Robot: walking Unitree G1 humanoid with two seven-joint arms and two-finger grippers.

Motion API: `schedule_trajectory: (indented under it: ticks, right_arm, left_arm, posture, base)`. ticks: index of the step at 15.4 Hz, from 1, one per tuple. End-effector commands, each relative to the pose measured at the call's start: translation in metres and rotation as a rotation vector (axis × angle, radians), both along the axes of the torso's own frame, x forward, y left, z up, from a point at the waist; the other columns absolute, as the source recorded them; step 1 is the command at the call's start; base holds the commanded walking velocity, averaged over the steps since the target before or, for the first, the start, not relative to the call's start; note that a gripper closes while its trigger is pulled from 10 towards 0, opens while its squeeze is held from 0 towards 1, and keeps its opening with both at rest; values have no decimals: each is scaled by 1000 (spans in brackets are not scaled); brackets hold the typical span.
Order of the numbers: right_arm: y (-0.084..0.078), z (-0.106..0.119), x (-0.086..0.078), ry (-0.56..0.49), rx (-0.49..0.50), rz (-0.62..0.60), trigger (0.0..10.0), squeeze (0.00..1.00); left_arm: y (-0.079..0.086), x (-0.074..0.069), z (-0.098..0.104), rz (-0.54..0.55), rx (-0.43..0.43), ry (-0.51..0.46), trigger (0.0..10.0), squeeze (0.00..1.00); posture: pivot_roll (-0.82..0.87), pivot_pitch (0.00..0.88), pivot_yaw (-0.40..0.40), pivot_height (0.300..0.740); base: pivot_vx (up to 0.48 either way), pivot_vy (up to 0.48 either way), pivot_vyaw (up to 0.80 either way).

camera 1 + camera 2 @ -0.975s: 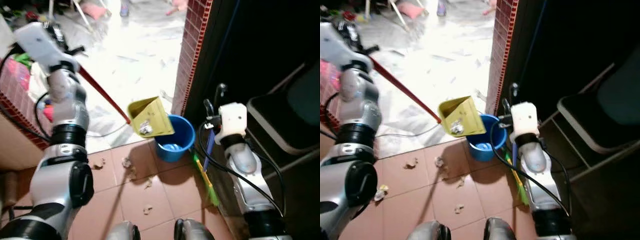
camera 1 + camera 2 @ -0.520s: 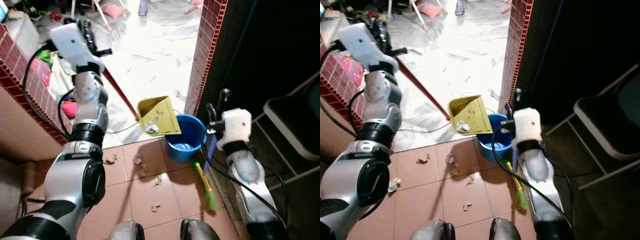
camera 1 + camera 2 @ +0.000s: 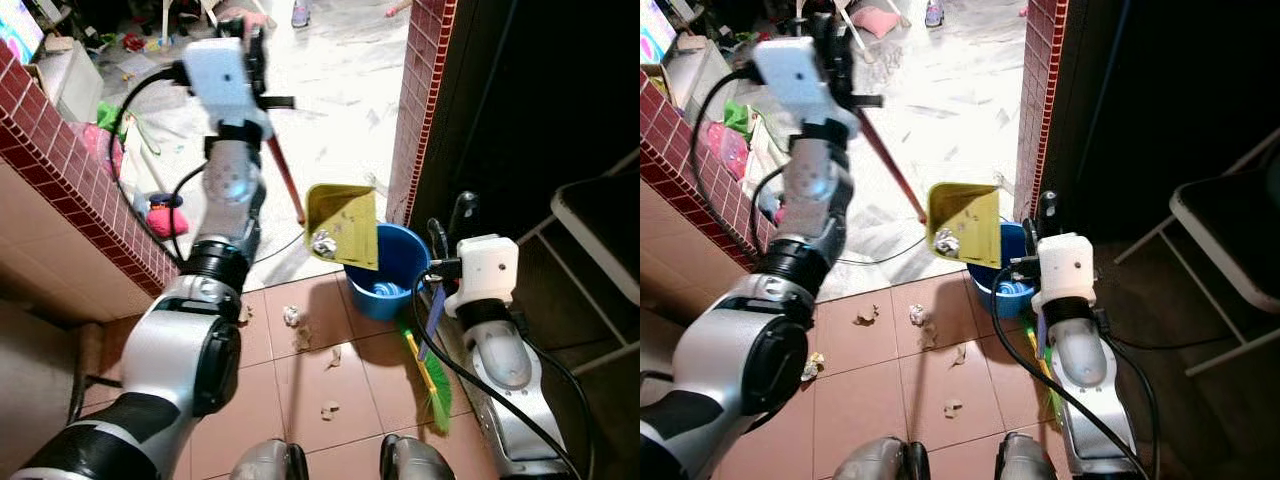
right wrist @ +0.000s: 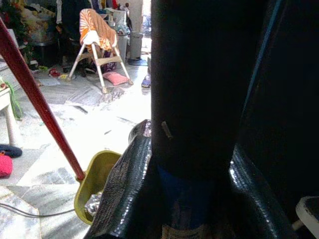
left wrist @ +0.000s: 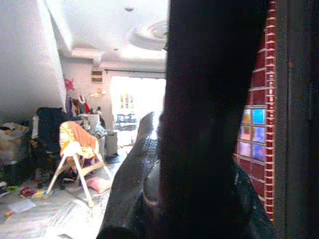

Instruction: Sweep floor

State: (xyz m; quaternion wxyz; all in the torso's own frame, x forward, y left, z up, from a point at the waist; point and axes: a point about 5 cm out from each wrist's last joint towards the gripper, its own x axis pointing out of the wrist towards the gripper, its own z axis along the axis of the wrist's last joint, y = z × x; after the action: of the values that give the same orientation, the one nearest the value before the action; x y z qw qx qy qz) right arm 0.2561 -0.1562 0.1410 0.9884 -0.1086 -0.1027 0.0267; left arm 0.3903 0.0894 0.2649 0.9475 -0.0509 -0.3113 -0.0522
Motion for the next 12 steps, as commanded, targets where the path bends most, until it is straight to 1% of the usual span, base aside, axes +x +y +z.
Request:
schedule_trajectory:
  ticks: [1, 3, 4, 5, 6, 7, 10, 11, 12]
  right_arm:
    - [1, 8, -2, -29, -2, -6, 10000, 0]
    - [1, 8, -3, -27, -5, -9, 10000, 0]
    - [1, 8, -3, -27, -6, -10, 10000, 0]
    - [1, 8, -3, -27, -8, -12, 10000, 0]
    - [0, 9, -2, -27, -11, -13, 10000, 0]
    - [1, 9, -2, -27, -11, -13, 10000, 0]
    - [1, 9, -2, -25, -11, -14, 10000, 0]
    - [0, 9, 1, -30, -15, -17, 10000, 0]
    - [-2, 11, 5, -36, -21, -19, 10000, 0]
  left_arm:
    - [-8, -3, 16, -29, 39, -83, 10000, 0]
    - [-23, -8, 16, -86, 66, -113, 10000, 0]
    - [-28, -10, 15, -103, 76, -120, 10000, 0]
    - [-38, -14, 12, -151, 94, -134, 10000, 0]
    - [-56, -23, 5, -246, 126, -150, 10000, 0]
    - [-60, -25, 3, -267, 134, -153, 10000, 0]
    - [-60, -25, 2, -268, 135, -156, 10000, 0]
    - [-77, -39, -11, -427, 272, -196, 10000, 0]
    - [-100, -61, -32, -658, 459, -246, 10000, 0]
  posture:
    - [-152, 123, 161, 740]
    - [-152, 125, 159, 740]
    - [-152, 124, 160, 740]
    - [-150, 125, 157, 740]
    - [-150, 124, 157, 740]
    - [-150, 124, 157, 740]
    - [-150, 124, 157, 740]
    - [-143, 112, 149, 740]
    - [-141, 111, 147, 740]
  base:
    - [0, 0, 0]
    - [0, 0, 0]
    - [0, 0, 0]
    - [0, 0, 0]
    - [0, 0, 0]
    - [0, 0, 0]
    - [0, 0, 0]
    - [0, 0, 0]
    - [0, 0, 0]
